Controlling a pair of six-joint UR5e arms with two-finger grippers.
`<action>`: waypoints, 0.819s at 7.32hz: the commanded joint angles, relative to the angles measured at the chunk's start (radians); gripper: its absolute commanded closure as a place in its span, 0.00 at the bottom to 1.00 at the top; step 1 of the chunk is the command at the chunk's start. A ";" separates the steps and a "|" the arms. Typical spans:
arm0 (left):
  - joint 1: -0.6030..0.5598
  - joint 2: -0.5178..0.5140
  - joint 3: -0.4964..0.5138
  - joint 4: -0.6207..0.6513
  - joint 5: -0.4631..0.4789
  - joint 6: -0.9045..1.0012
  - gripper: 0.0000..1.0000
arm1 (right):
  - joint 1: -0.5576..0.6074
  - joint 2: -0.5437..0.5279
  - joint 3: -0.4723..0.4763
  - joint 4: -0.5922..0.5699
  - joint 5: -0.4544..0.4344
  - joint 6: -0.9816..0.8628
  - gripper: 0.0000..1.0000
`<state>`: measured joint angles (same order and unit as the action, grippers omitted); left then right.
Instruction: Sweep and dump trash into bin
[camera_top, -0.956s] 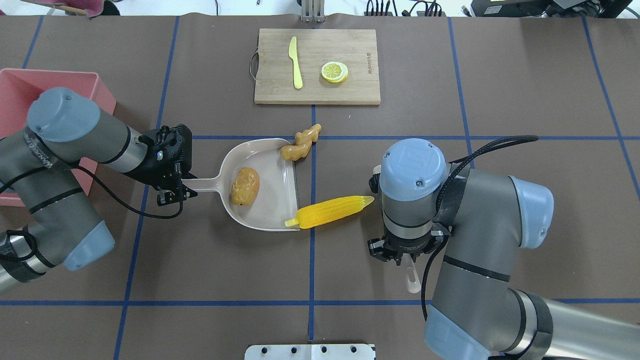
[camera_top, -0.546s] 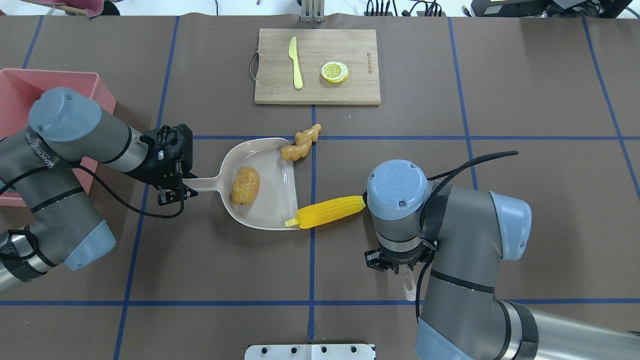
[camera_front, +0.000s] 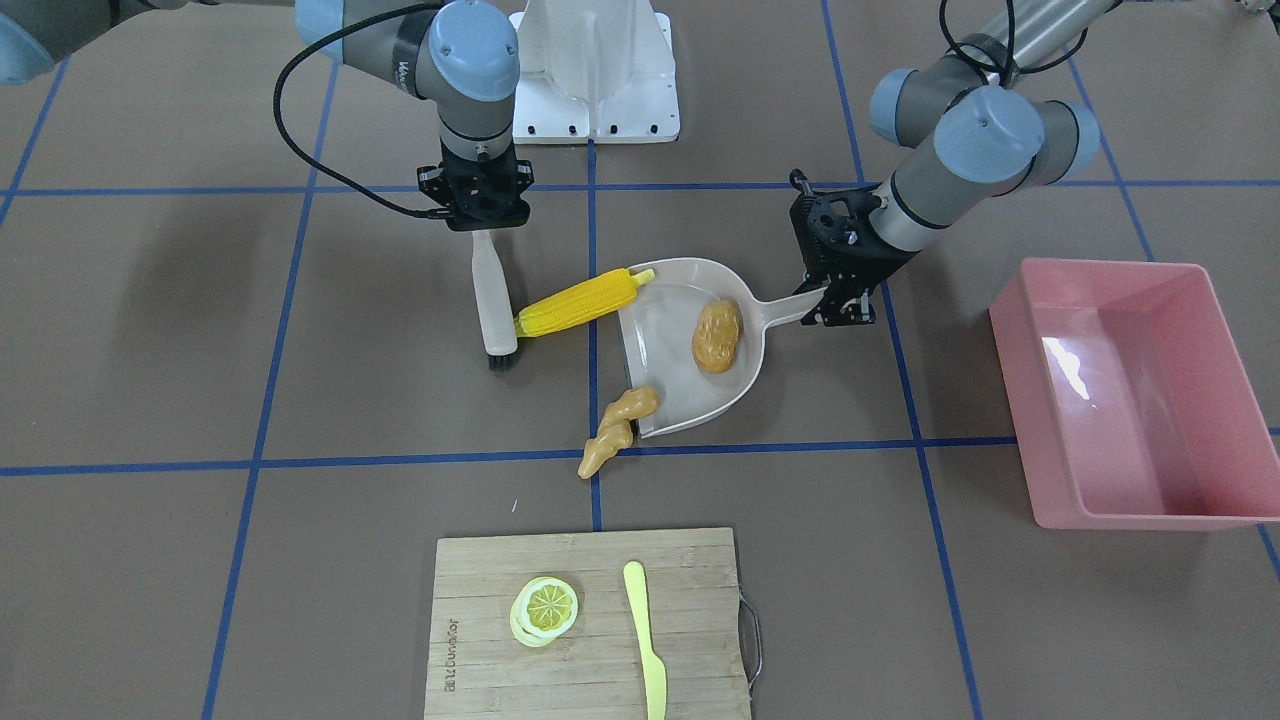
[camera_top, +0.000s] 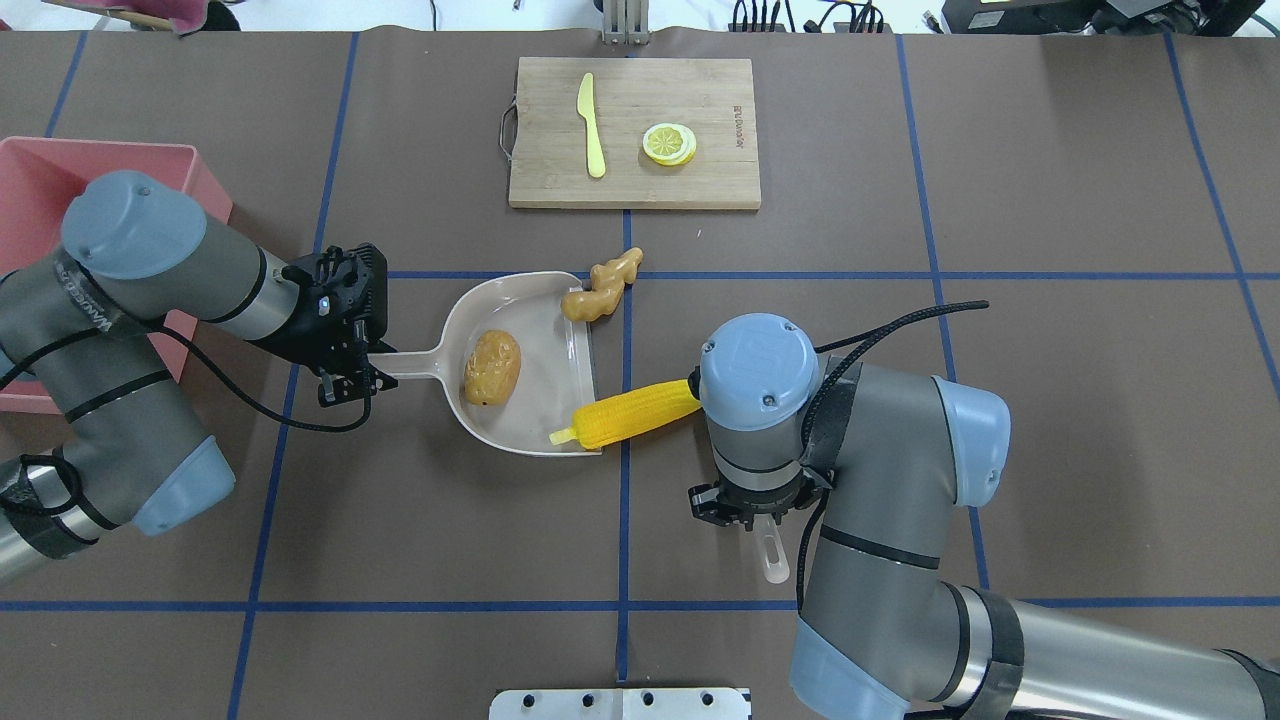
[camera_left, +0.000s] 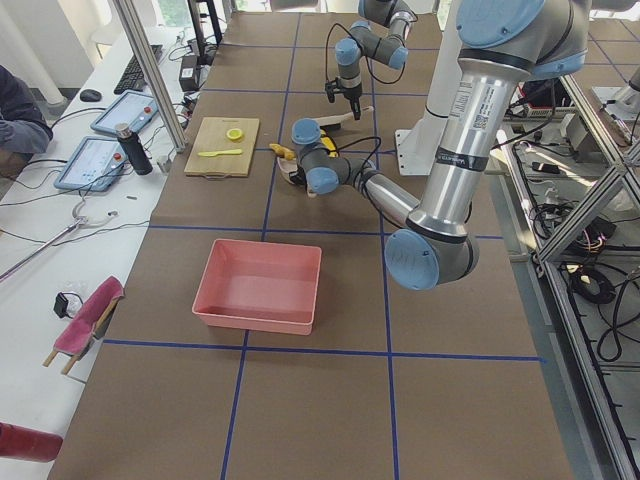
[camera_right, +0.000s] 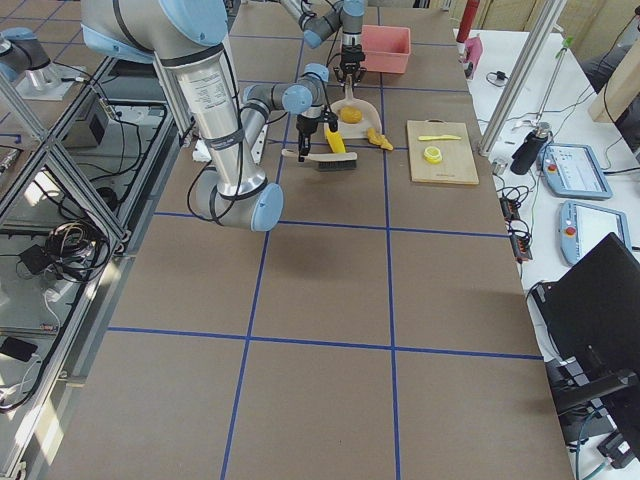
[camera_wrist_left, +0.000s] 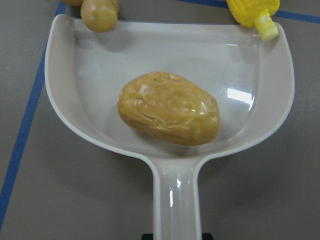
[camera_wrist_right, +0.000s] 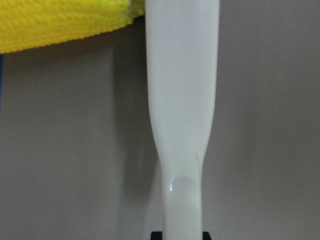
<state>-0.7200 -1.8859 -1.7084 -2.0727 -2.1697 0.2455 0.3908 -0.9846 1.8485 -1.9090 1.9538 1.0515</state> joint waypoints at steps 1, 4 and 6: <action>0.001 -0.002 0.006 -0.004 0.001 0.000 1.00 | 0.002 0.017 -0.008 0.054 0.002 0.056 1.00; -0.001 -0.004 0.004 -0.012 -0.001 0.001 1.00 | 0.005 0.043 -0.055 0.155 0.005 0.132 1.00; -0.001 -0.004 0.001 -0.012 -0.001 0.001 1.00 | 0.011 0.060 -0.101 0.220 0.011 0.160 1.00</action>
<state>-0.7209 -1.8898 -1.7049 -2.0844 -2.1705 0.2468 0.3993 -0.9353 1.7763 -1.7313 1.9621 1.1905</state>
